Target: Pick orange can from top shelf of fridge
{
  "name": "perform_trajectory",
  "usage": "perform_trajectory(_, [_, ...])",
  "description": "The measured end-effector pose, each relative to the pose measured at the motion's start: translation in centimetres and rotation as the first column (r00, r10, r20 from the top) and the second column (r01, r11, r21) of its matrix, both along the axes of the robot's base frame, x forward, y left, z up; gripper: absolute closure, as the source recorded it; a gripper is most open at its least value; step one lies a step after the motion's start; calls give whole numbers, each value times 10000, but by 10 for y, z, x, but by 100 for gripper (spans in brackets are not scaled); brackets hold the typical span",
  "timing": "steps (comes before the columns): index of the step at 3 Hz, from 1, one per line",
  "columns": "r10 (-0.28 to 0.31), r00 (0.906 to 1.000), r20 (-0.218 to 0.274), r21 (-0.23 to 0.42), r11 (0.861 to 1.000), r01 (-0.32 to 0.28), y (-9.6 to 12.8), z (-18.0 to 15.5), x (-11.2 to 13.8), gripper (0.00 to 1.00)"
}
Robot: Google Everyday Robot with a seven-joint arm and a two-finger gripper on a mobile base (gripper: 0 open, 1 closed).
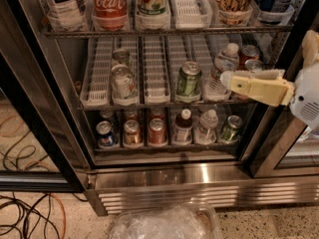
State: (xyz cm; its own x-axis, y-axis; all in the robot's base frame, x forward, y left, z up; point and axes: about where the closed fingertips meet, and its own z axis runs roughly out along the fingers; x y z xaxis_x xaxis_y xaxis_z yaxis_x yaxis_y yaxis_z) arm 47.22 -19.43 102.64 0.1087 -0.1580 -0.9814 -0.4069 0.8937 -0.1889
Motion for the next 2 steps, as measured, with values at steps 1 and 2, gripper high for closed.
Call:
perform_trajectory(1, [-24, 9998, 172, 136, 9999, 21, 10, 5, 9, 0])
perform_trajectory(2, [-54, 9958, 919, 536, 9986, 5, 26, 34, 42, 0])
